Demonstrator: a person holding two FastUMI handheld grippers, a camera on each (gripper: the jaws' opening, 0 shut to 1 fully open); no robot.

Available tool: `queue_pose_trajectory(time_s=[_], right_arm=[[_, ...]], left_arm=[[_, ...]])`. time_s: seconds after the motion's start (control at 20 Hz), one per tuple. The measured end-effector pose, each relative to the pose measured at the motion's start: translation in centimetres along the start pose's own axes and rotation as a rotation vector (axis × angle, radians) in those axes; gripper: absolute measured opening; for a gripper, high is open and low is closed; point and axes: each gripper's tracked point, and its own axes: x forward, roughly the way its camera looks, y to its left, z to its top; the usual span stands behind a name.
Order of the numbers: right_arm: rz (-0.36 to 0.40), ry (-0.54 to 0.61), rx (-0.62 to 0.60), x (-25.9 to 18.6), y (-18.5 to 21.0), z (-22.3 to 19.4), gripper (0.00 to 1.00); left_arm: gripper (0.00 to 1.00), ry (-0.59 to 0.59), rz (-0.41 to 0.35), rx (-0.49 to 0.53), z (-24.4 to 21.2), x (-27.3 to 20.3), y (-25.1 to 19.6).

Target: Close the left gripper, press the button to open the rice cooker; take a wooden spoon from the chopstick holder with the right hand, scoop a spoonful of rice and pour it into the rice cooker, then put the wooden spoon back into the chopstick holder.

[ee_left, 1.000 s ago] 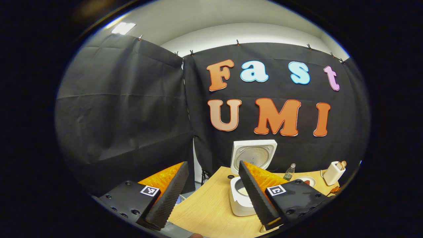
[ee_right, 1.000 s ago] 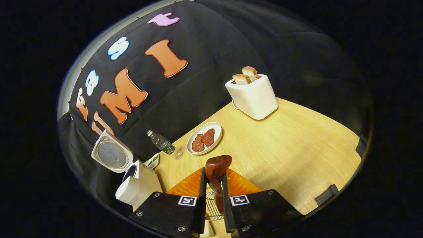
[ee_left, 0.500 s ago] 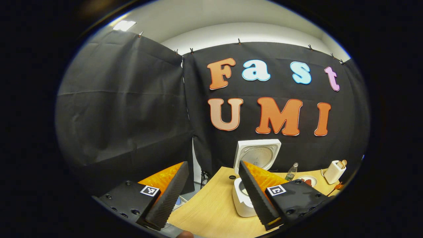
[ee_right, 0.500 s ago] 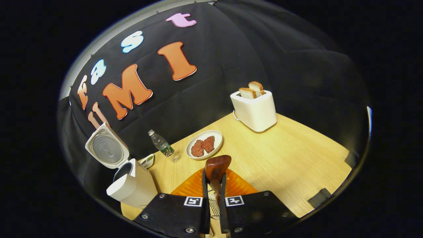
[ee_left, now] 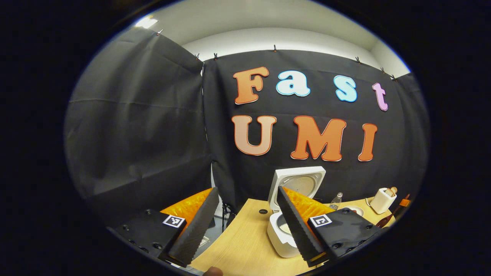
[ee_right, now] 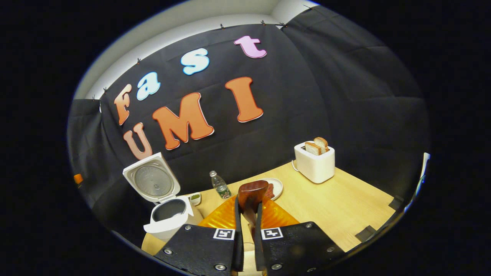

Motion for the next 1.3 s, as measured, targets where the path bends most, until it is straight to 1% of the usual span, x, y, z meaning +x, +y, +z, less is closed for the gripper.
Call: queue_pose_trajectory(time_s=[0.2,0.35,0.5,0.65,0.75,0.95,1.05,1.1,1.2,1.3], right_arm=[[0.01,0.021,-0.071,-0.3,3.1,-3.4,0.11],[0.01,0.054,-0.085,-0.2,4.0,-6.8,0.11],[-0.045,0.078,-0.136,0.3,3.5,-9.6,0.11],[-0.09,0.101,-0.242,0.3,3.1,-11.9,0.11],[-0.095,0.119,-0.288,0.0,3.0,-13.2,0.11],[-0.123,0.169,-0.331,-0.9,2.4,-16.4,0.11],[-0.131,0.144,-0.312,-1.4,2.6,-16.5,0.11],[-0.142,0.155,-0.28,-1.6,2.4,-16.8,0.11],[-0.151,0.179,-0.181,-2.0,2.1,-18.1,0.11],[-0.167,0.159,-0.087,-2.6,2.1,-18.2,0.11]], left_arm=[[1.0,0.003,-0.03,0.01,-0.2,1.8,1.7],[0.99,0.015,-0.041,0.023,-0.7,2.5,2.8],[0.99,0.033,-0.054,0.03,-1.6,3.1,3.6],[0.99,0.052,-0.066,0.051,-2.7,3.3,4.1],[0.99,0.066,-0.072,0.048,-3.3,3.4,4.4],[0.99,0.091,-0.083,0.034,-4.4,3.4,5.1],[0.99,0.091,-0.077,0.04,-4.6,3.4,5.6],[0.99,0.091,-0.077,0.041,-4.7,3.2,5.7],[0.99,0.095,-0.082,0.041,-5.0,3.0,5.8],[0.99,0.096,-0.081,0.049,-5.1,2.8,6.0]])
